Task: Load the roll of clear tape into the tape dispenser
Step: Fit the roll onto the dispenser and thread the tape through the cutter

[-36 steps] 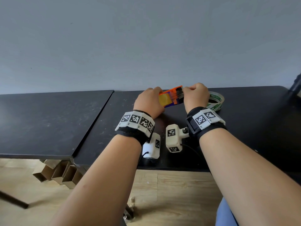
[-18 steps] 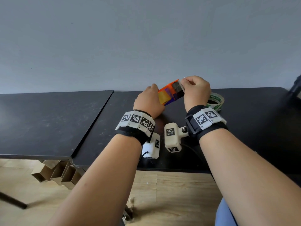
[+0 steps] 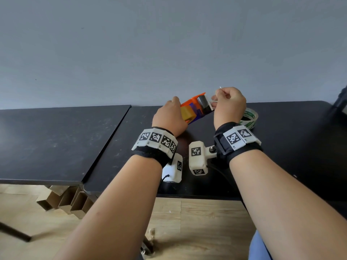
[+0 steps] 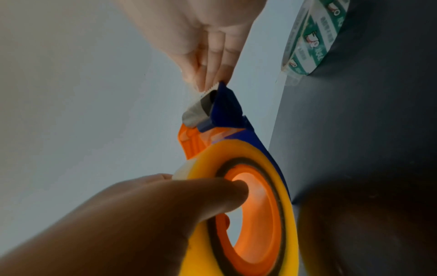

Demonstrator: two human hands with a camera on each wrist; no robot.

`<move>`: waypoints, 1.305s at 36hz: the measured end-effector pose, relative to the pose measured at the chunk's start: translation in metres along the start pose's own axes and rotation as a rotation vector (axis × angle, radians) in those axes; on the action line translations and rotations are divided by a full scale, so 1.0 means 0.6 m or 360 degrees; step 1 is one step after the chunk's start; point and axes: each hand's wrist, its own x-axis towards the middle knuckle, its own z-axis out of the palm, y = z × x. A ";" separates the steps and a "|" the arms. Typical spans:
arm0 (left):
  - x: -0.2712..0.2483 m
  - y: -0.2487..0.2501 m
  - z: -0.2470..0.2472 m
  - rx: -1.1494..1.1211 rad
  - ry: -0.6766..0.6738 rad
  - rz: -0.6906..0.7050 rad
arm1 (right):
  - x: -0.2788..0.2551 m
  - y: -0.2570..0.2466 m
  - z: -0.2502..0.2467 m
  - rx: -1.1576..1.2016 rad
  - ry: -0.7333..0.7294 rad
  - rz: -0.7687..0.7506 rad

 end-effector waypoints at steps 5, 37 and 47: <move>0.000 -0.002 -0.003 -0.0013 0.0021 0.0003 | -0.002 -0.005 -0.002 0.0048 0.0031 0.0038; -0.005 -0.024 -0.036 -0.0334 -0.0187 0.0095 | 0.002 0.016 -0.018 0.0206 -0.0625 0.0830; -0.004 -0.029 -0.044 -0.0472 -0.0215 0.0048 | 0.007 0.017 -0.030 0.0722 -0.0760 0.1339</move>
